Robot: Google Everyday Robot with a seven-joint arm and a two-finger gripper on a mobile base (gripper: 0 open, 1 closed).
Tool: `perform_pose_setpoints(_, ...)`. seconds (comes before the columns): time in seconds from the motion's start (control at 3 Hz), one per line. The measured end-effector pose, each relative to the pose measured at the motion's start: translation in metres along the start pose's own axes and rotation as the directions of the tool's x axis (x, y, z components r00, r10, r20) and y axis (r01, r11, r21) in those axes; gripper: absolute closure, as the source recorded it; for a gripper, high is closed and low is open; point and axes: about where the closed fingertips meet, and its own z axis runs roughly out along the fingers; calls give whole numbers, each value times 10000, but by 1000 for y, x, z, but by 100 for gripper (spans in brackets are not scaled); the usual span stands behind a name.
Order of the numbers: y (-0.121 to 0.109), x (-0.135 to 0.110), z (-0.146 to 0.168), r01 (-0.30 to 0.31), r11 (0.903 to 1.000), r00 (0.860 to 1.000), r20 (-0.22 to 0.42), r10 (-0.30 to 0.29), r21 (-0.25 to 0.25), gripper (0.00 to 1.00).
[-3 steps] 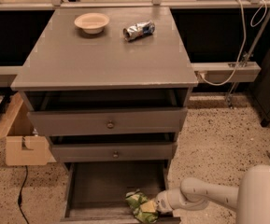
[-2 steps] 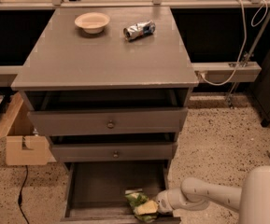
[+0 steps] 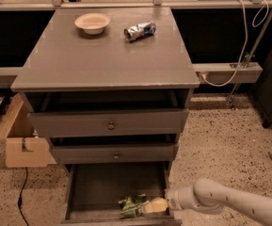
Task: Place green jalapeno chip bag into bottom drawer
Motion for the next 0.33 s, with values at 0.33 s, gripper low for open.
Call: perform_pose_setpoints(0.33, 23, -30, -70, 682, 9930, 9956, 571, -739, 966, 0)
